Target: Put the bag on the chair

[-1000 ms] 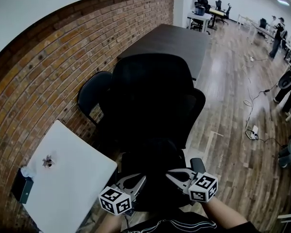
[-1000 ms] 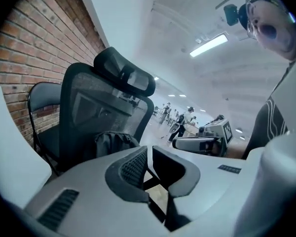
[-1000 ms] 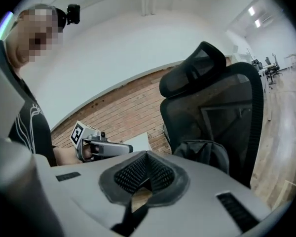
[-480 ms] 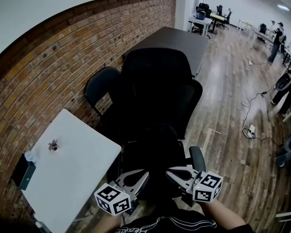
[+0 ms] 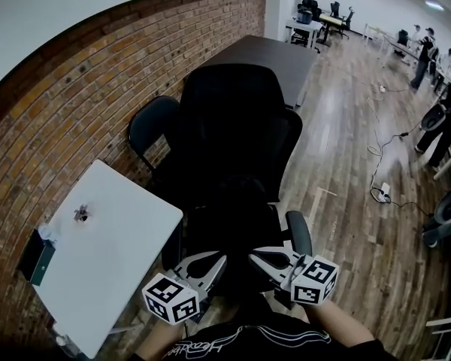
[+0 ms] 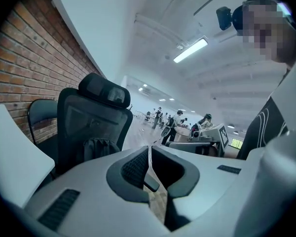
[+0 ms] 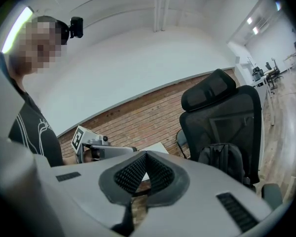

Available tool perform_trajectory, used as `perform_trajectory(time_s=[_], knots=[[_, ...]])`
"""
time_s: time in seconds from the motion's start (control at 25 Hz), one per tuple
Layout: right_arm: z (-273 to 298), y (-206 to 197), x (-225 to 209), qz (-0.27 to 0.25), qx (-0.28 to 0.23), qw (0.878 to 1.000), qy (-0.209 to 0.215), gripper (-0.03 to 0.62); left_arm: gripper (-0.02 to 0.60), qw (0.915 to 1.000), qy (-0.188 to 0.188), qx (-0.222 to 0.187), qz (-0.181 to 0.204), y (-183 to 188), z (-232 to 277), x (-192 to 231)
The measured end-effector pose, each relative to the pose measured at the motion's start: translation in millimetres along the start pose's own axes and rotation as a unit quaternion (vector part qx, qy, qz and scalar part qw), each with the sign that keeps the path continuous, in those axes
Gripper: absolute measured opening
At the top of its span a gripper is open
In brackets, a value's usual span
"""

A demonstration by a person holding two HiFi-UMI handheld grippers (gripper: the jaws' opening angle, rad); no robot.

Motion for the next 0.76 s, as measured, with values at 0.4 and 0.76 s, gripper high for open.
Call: perform_trajectory(time_s=[0.4, 0.76], knots=[[-12, 6, -6, -0.004, -0.001, 1.000, -0.004, -0.005, 0.043, 1.0000, 0.003, -0.002, -0.003, 2, 7, -7], [-9, 13, -20, -0.006, 0.001, 1.000, -0.002, -0.005, 0.043, 0.9999, 0.013, -0.001, -0.002, 6, 14, 0]])
Point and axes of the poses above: the fingertips, and each gripper's own axes: z forward along the fingers, x to its left, y out of its top, the point moved 2 cm from there along -z, backward along the fingers, and after that the axes turned 5 degrees about z, right-handed, at the moved point
